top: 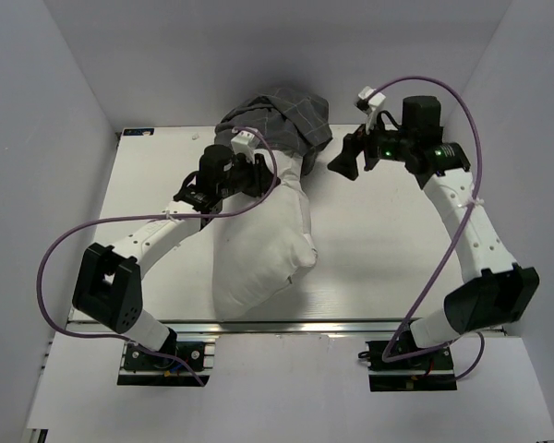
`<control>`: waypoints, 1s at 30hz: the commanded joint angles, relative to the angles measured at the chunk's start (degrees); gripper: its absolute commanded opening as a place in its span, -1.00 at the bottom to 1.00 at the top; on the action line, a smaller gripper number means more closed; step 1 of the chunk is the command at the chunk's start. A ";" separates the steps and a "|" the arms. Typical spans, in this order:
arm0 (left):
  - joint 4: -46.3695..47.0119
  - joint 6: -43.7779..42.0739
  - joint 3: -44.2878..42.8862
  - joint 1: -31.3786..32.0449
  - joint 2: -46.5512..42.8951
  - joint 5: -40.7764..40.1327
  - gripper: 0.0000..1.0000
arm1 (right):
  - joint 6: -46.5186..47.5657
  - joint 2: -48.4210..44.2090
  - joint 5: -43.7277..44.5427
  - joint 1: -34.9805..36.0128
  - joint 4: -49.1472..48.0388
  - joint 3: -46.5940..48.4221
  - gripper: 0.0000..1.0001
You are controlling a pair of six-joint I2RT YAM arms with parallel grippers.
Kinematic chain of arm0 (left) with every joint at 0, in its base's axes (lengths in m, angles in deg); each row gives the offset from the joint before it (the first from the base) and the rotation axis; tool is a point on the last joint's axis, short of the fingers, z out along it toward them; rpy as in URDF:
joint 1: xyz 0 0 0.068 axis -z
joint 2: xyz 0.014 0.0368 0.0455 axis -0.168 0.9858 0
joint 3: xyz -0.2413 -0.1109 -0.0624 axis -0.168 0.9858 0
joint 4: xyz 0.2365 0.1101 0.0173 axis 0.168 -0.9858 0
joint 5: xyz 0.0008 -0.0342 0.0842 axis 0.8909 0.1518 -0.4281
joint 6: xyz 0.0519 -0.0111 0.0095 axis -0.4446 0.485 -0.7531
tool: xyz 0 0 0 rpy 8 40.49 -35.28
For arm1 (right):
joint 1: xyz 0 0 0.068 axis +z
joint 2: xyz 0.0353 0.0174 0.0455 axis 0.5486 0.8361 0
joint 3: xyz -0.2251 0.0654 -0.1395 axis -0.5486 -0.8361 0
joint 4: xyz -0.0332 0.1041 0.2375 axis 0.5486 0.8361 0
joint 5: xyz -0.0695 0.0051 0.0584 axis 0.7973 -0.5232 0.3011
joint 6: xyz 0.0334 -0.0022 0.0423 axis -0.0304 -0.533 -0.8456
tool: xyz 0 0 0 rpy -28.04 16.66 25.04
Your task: Put the pillow into the pillowcase
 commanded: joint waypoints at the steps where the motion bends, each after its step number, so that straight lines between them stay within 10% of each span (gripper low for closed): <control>1: -2.43 -0.56 1.75 -0.65 -1.61 -0.26 -0.13 | 4.32 -4.84 7.63 -0.11 -11.11 -5.76 0.79; 9: -2.87 1.46 5.27 -4.70 -6.62 -0.44 -0.12 | 3.47 4.34 15.54 0.94 -27.12 -8.45 0.79; 16: -7.61 0.59 4.23 -5.84 -9.34 0.78 0.08 | 0.82 16.85 24.61 1.56 -23.54 5.97 0.79; 30: -15.36 3.29 -8.70 -5.49 -11.28 10.45 0.36 | 2.04 19.59 27.68 2.44 -19.65 4.24 0.72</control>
